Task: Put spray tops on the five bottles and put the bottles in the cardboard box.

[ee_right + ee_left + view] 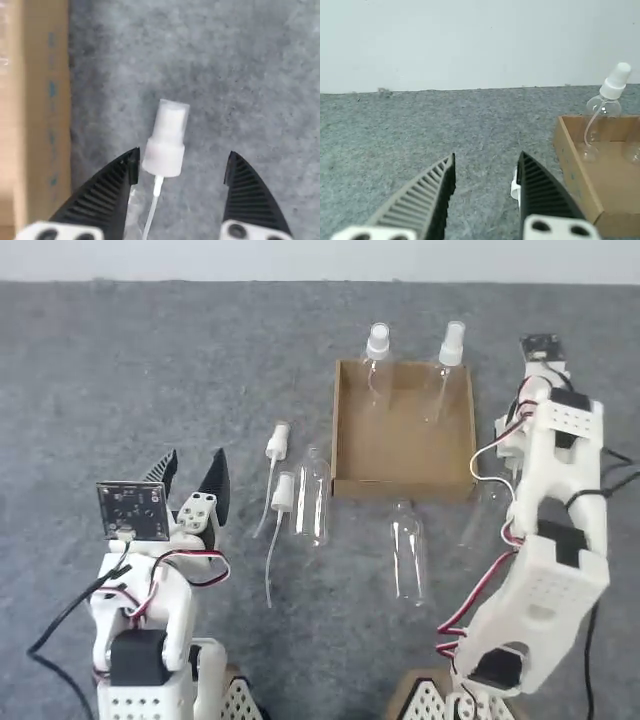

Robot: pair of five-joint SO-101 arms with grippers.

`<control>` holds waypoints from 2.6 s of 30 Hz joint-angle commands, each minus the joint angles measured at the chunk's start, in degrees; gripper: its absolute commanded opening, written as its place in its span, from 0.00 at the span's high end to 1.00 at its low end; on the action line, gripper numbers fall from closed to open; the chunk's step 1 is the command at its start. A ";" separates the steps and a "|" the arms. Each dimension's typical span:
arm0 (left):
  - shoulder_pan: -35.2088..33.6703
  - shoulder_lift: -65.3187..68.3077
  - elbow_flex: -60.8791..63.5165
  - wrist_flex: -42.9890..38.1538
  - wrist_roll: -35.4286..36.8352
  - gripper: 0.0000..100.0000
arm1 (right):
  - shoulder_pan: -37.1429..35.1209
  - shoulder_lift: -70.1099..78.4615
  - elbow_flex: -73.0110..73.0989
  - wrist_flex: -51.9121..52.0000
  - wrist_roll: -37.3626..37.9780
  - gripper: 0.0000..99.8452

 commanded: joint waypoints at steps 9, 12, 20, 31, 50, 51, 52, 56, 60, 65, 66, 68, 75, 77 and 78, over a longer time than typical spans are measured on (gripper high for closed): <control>0.26 -0.70 -0.48 -1.41 0.35 0.82 | 3.65 3.03 -4.04 -2.86 -1.14 0.96; 0.26 -0.70 -0.48 -1.32 0.35 0.82 | 6.02 1.01 -5.89 -0.40 -1.14 0.96; 0.26 -0.70 -0.48 -1.32 0.35 0.82 | 6.99 -9.71 -13.80 14.81 -1.14 0.96; 0.26 -0.70 -0.48 -1.32 0.44 0.82 | -12.18 -32.84 -14.59 35.30 -5.36 0.96; -0.26 -0.70 -0.66 -1.32 0.35 0.82 | -52.09 -22.37 -9.14 19.91 -29.27 0.96; -0.26 -0.70 -0.66 -1.32 0.35 0.82 | -52.18 -20.79 -9.14 18.95 -30.15 0.96; -0.26 -0.70 -0.66 -1.32 0.35 0.82 | -52.26 -19.30 -9.05 17.98 -31.12 0.96; -0.26 -0.70 -0.66 -1.32 0.35 0.82 | -52.44 -15.34 -9.14 14.64 -33.67 0.95; -0.26 -0.70 -0.66 -1.32 0.35 0.82 | -52.53 -11.91 -8.62 11.21 -36.31 0.95; -0.26 -0.70 -0.57 -1.32 0.35 0.82 | -53.49 -7.43 -8.70 8.04 -38.86 0.95; -0.26 -0.70 -0.57 -1.32 0.35 0.82 | -53.93 -6.55 -8.79 7.69 -39.38 0.95; -0.26 -0.70 -0.57 -1.41 0.35 0.82 | -54.37 -4.97 -8.79 7.16 -40.18 0.94; -0.26 -0.70 -0.57 -1.32 0.35 0.82 | -55.25 -2.15 -8.88 7.34 -40.79 0.81; -0.26 -0.70 -0.57 -1.32 0.35 0.82 | -55.25 -2.51 -8.88 7.60 -40.62 0.79; -0.26 -0.70 -0.57 -1.32 0.35 0.82 | -55.25 -2.59 -8.88 7.60 -40.53 0.78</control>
